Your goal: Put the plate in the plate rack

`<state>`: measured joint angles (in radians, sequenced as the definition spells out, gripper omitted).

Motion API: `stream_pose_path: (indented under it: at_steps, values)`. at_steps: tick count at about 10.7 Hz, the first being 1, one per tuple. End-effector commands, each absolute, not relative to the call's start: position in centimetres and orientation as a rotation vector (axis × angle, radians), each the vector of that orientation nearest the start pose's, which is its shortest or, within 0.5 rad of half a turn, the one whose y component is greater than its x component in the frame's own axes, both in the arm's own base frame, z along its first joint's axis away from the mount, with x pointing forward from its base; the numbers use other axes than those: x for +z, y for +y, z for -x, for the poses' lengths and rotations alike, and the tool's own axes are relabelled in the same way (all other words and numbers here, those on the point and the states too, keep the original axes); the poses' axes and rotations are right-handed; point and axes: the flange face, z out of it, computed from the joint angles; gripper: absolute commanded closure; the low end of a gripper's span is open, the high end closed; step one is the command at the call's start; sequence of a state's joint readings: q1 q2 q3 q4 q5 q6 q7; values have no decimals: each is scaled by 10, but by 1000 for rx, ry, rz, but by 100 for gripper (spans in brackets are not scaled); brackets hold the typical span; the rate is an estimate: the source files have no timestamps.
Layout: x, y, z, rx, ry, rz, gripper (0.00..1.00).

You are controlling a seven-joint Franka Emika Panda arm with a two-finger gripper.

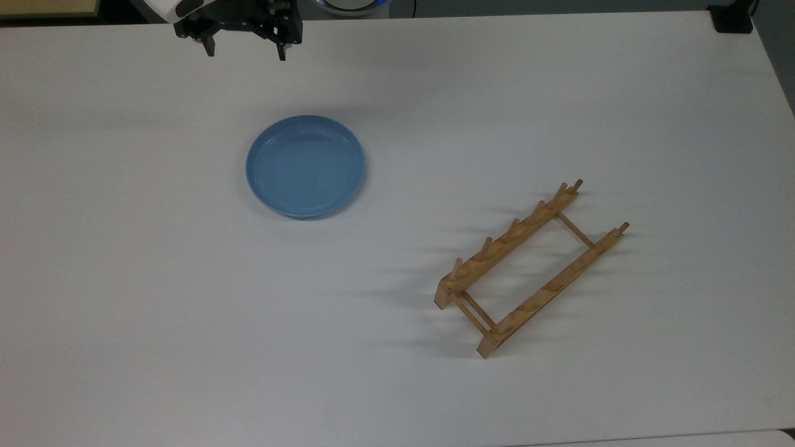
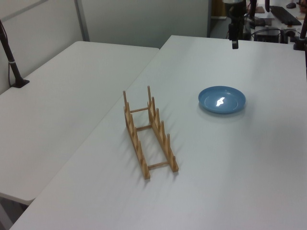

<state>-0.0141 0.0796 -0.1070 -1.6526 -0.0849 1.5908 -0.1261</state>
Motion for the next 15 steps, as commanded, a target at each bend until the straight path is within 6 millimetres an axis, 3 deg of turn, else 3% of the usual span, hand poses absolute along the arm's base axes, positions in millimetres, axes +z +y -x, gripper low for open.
stream_pose_path:
  at_steps: [1,4,12,15]
  values:
    - [568,-62,-552,293,-16,3200,0]
    - [576,-57,-552,269,-14,3173,0]
    - [574,-50,-550,307,-47,3166,0]
    - [561,-49,-565,242,-31,3085,0]
